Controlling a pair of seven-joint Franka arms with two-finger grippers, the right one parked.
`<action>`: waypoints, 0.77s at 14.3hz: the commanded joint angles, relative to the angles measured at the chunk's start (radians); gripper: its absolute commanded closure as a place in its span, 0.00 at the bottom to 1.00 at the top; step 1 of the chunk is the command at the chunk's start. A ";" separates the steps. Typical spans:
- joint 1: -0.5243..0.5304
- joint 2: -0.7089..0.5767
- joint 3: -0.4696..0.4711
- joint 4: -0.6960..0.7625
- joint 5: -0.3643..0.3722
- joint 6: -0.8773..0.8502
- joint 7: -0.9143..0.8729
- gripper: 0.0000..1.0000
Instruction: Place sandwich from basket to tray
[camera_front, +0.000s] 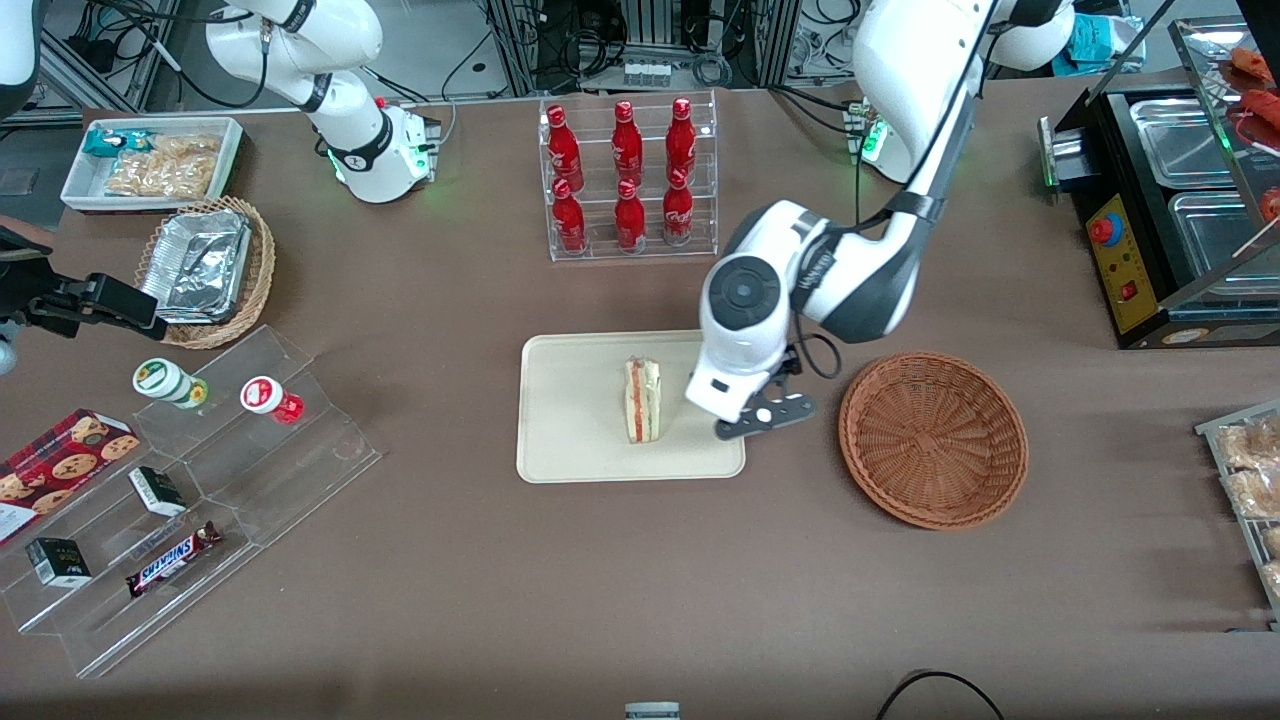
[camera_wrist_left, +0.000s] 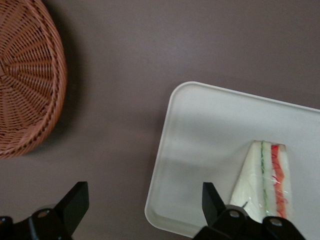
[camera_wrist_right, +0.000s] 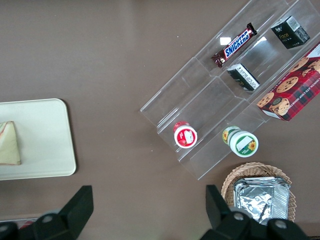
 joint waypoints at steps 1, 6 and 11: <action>-0.007 -0.121 0.084 -0.126 -0.054 0.001 0.136 0.00; -0.007 -0.283 0.213 -0.235 -0.079 -0.087 0.354 0.00; -0.006 -0.422 0.291 -0.204 -0.065 -0.284 0.520 0.00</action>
